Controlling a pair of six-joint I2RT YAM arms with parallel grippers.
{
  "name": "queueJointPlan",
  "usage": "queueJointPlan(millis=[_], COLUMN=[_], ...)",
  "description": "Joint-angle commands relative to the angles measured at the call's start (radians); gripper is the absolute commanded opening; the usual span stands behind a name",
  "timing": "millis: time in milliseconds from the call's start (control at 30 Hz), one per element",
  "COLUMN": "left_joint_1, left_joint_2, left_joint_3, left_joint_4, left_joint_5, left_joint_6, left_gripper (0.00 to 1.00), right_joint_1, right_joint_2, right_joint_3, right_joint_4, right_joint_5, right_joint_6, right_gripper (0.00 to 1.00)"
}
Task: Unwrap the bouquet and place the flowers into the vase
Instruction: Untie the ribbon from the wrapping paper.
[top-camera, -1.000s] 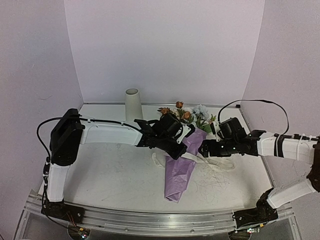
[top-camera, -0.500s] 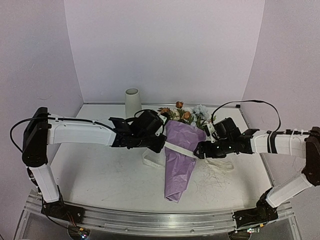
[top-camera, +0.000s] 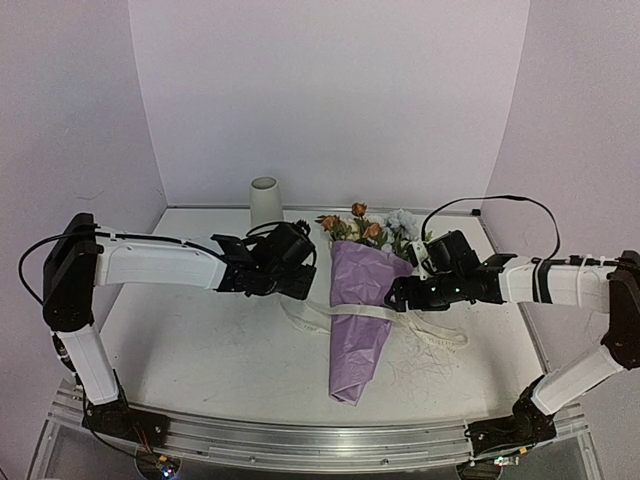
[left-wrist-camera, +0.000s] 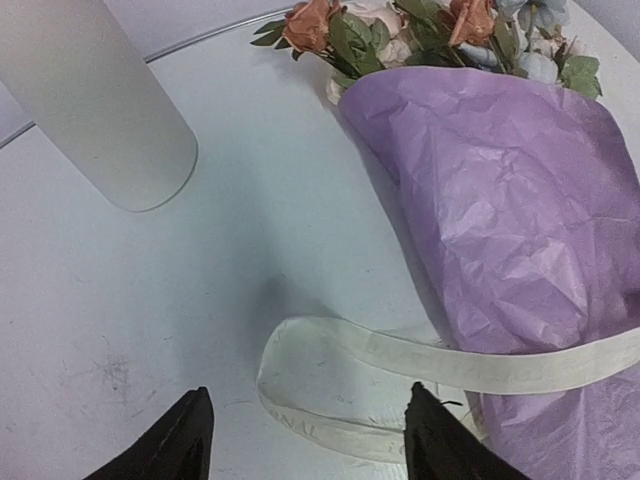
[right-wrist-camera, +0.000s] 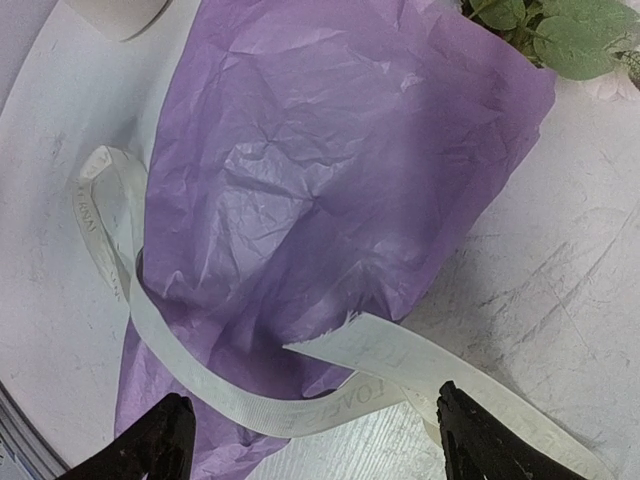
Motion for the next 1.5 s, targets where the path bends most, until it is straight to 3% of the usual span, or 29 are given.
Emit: queueJointPlan(millis=[0,200,367,733,967,1100,1400,1467], left_joint_1=[-0.004,-0.008,-0.012,-0.041,-0.101,-0.109,-0.113,-0.113], left_joint_2=[0.032,0.151,0.238,0.348,0.354,0.347,0.311,0.301], left_joint_3=[0.085,0.202,0.268,0.337,0.365,0.366,0.342,0.333], left_joint_4=[0.085,0.132,0.128,0.108,0.106,0.111,0.117,0.121], left_joint_5=[0.242,0.630,0.735,0.655,0.377,0.327,0.351,0.350], left_joint_6=[0.087,0.186,0.221,0.378,0.452,0.465,0.442,0.434], left_gripper=[0.69,0.77,0.89,0.99,0.92,0.82,0.30,0.14], right_joint_1=[0.006,0.006,0.006,0.006,0.006,0.006,0.006,0.006], right_joint_2=[-0.012,-0.047,-0.093,-0.183,-0.180,-0.180,-0.155,-0.152], right_joint_3=[0.018,0.002,-0.010,-0.047,-0.044,-0.046,-0.022,-0.017], right_joint_4=[-0.027,-0.034,-0.047,-0.064,-0.071,-0.073,-0.075,-0.079], right_joint_5=[0.047,0.072,0.116,0.210,0.213,0.222,0.214,0.211], right_joint_6=[0.007,0.008,0.005,0.004,0.012,0.011,0.010,0.010], right_gripper=[0.84,0.84,0.85,0.85,0.85,0.85,0.85,0.85])
